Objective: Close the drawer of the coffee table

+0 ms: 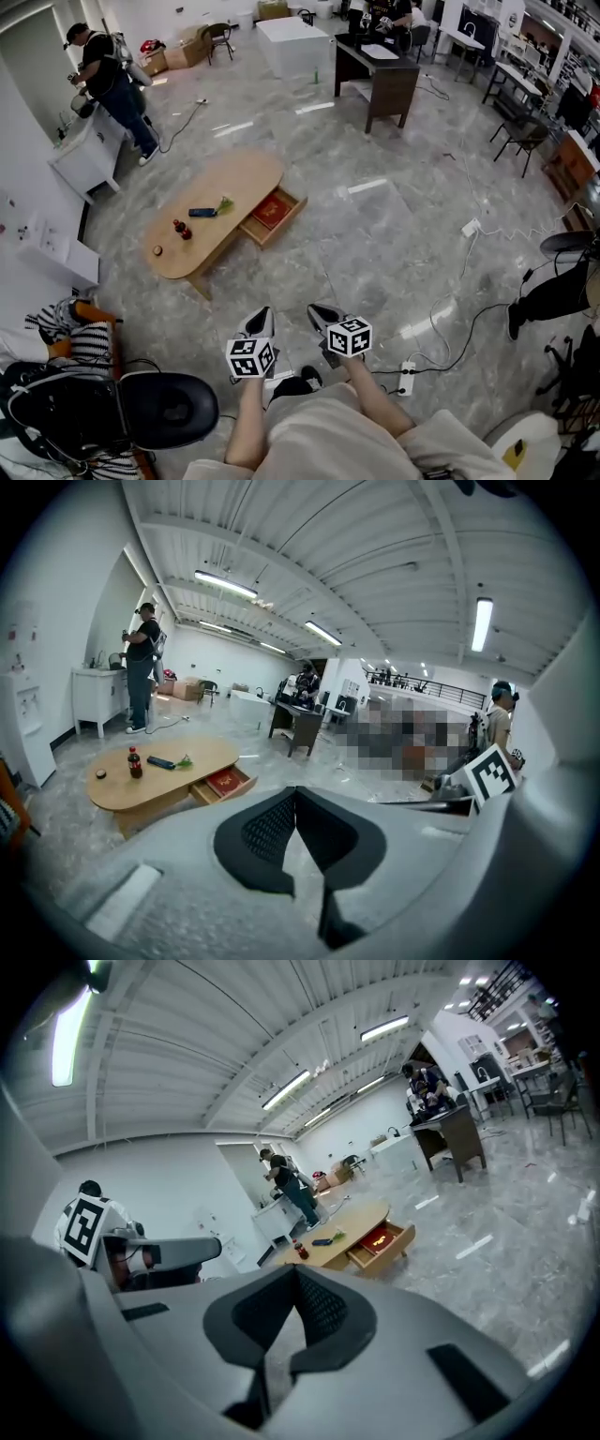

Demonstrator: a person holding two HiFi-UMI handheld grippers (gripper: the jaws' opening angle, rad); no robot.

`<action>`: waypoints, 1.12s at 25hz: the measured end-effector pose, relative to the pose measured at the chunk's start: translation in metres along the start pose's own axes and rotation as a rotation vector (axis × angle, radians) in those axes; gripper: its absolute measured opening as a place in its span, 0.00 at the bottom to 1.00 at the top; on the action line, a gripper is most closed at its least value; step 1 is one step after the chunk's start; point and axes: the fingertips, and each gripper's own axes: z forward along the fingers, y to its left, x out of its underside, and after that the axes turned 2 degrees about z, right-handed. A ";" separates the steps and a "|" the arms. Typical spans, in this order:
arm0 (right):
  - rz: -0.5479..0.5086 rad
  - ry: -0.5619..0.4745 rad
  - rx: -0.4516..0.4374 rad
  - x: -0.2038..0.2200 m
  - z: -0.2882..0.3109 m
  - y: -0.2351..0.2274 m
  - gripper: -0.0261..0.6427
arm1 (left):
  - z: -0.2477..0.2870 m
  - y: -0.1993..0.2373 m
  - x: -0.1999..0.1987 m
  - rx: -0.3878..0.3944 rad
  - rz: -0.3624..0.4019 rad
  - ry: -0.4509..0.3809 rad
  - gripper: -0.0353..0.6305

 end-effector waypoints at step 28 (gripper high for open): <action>0.020 0.086 -0.112 -0.051 0.037 -0.081 0.06 | 0.162 0.002 -0.038 0.112 -0.024 0.089 0.07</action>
